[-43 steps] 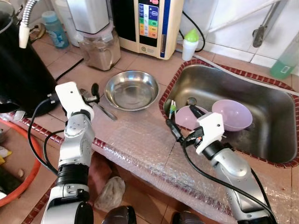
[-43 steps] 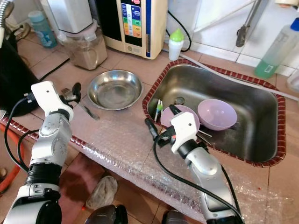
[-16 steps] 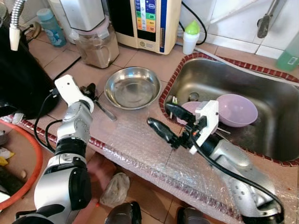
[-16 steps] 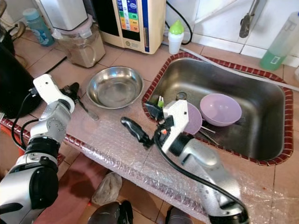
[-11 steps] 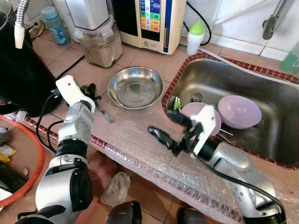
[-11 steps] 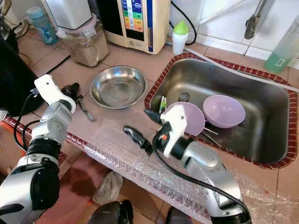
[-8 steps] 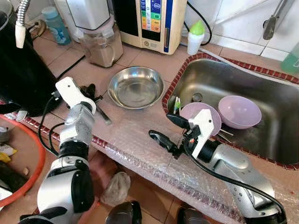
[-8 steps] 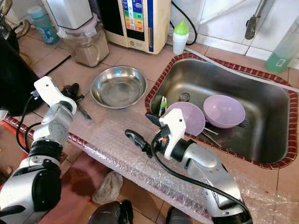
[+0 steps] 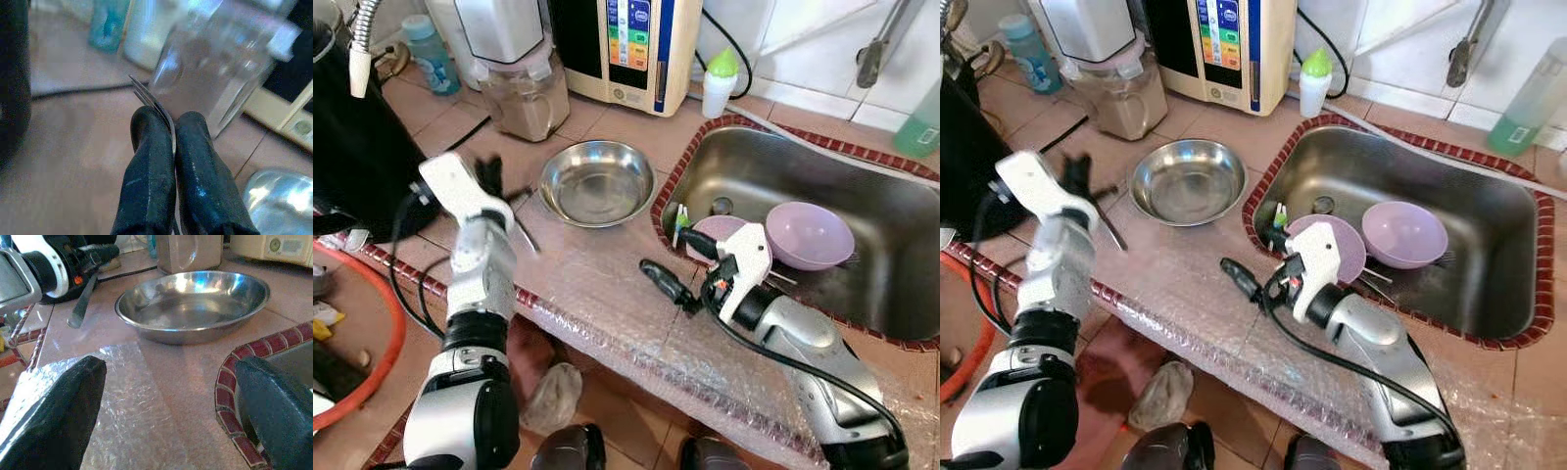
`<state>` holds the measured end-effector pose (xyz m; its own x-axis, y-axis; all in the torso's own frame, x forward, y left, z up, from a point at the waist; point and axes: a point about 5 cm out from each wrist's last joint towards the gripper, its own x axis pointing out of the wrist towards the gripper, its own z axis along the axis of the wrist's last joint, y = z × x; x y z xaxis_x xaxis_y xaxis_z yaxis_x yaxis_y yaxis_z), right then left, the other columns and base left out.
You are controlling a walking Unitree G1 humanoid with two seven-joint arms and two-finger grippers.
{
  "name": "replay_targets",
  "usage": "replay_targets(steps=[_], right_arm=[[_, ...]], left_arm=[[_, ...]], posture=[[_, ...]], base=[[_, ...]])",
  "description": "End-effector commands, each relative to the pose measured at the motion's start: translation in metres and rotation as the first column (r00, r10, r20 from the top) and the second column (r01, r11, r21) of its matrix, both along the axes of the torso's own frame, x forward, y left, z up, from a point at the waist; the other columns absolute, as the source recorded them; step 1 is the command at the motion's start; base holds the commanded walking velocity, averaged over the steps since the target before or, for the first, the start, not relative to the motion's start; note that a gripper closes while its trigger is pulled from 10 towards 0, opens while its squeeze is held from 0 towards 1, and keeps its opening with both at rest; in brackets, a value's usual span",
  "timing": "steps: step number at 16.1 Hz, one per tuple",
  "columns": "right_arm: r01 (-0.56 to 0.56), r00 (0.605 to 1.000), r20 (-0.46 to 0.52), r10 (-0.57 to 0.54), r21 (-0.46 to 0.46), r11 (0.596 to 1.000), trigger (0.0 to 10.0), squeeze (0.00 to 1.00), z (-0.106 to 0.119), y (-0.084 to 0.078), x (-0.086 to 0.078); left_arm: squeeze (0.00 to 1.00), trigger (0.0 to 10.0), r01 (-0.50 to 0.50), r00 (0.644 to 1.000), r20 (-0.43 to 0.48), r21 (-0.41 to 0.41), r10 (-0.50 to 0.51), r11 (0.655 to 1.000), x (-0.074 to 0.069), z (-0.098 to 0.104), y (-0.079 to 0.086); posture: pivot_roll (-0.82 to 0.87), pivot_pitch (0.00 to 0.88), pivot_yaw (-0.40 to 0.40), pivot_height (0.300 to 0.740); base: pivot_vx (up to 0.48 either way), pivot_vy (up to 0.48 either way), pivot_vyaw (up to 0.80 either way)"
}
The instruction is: Kitchen organization
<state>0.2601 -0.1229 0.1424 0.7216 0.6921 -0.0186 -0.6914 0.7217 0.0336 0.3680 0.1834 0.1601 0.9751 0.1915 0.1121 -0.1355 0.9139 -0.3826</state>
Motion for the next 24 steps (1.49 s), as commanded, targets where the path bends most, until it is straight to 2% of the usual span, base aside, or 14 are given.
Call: replay_targets(steps=[1,4,9,11,12,13,14,16,17,18,19,21,22,24], right_arm=[[0.017,1.000,0.008,-0.017,-0.002,1.000,10.0,0.00,0.000,-0.001,0.002],[0.034,0.999,0.019,-0.034,-0.002,0.999,10.0,0.00,0.000,-0.003,0.005],[0.120,0.990,0.079,-0.120,-0.001,0.993,10.0,0.00,0.006,-0.007,0.014],[0.167,0.981,0.102,-0.167,0.001,0.986,10.0,0.00,0.008,-0.011,0.019],[0.175,0.979,0.106,-0.174,0.007,0.985,10.0,0.00,0.009,-0.012,0.021],[0.173,0.979,0.107,-0.173,0.010,0.985,10.0,0.00,0.010,-0.012,0.021],[0.167,0.980,0.109,-0.168,0.020,0.986,10.0,0.00,0.011,-0.010,0.022],[0.152,0.982,0.110,-0.155,0.038,0.988,10.0,0.00,0.013,-0.007,0.023],[0.146,0.982,0.111,-0.151,0.053,0.988,10.0,0.00,0.015,-0.006,0.025],[0.144,0.982,0.112,-0.150,0.061,0.988,10.0,0.00,0.017,-0.006,0.025],[0.133,0.984,0.096,-0.147,0.139,0.981,10.0,0.00,0.026,-0.006,0.028],[0.107,0.990,0.059,-0.127,0.262,0.959,10.0,0.00,0.038,-0.009,0.031],[0.047,0.997,0.033,-0.063,0.353,0.934,10.0,0.00,0.048,-0.012,0.029],[0.000,1.000,0.021,-0.009,0.379,0.925,10.0,0.00,0.050,-0.011,0.026]], left_arm=[[0.00,0.0,0.009,0.999,0.043,0.035,-0.011,0.999,-0.001,0.008,-0.001],[0.00,0.0,0.036,0.987,0.151,0.089,-0.049,0.995,-0.003,0.031,-0.012],[0.00,0.0,0.175,0.942,0.255,0.178,-0.218,0.968,-0.001,0.056,-0.040],[0.00,0.0,0.276,0.893,0.321,0.163,-0.316,0.947,-0.001,0.073,-0.053],[0.00,0.0,0.347,0.849,0.366,0.159,-0.382,0.924,-0.001,0.085,-0.061],[0.00,0.0,0.361,0.835,0.380,0.166,-0.398,0.918,-0.001,0.090,-0.064],[0.00,0.0,0.426,0.781,0.427,0.170,-0.456,0.889,-0.001,0.105,-0.072],[0.00,0.0,0.495,0.729,0.454,0.167,-0.512,0.853,-0.002,0.116,-0.081],[0.00,0.0,0.546,0.697,0.460,0.157,-0.551,0.823,-0.003,0.118,-0.087],[0.00,0.0,0.563,0.685,0.458,0.160,-0.566,0.811,-0.003,0.118,-0.089],[0.00,0.0,0.628,0.631,0.443,0.191,-0.637,0.754,-0.007,0.114,-0.101],[0.00,0.0,0.669,0.599,0.418,0.207,-0.683,0.714,-0.010,0.105,-0.111],[0.00,0.0,0.691,0.584,0.385,0.226,-0.715,0.686,-0.013,0.093,-0.119],[0.00,0.0,0.705,0.576,0.366,0.230,-0.731,0.671,-0.014,0.085,-0.124]], posture=[[-0.10,0.083,0.057,0.740],[-0.10,0.079,0.058,0.740],[-0.10,0.073,0.067,0.740],[-0.10,0.069,0.069,0.740],[-0.10,0.069,0.069,0.740],[-0.10,0.066,0.071,0.740],[-0.09,0.063,0.076,0.740],[-0.09,0.061,0.079,0.740],[-0.09,0.060,0.081,0.740],[-0.09,0.060,0.081,0.740],[-0.09,0.057,0.086,0.740],[-0.09,0.057,0.089,0.740],[-0.10,0.058,0.091,0.740],[-0.10,0.059,0.091,0.740]], base=[[0.000,0.000,0.00],[0.000,0.000,0.00],[0.000,0.000,0.00],[0.000,0.000,0.00],[0.000,0.000,0.00],[0.000,0.000,0.00],[0.000,0.000,0.00],[0.000,0.000,0.00],[0.000,0.000,0.00],[0.000,0.000,0.00],[0.000,0.000,0.00],[0.000,0.000,0.00],[0.000,0.000,0.00],[0.000,0.000,0.00]])
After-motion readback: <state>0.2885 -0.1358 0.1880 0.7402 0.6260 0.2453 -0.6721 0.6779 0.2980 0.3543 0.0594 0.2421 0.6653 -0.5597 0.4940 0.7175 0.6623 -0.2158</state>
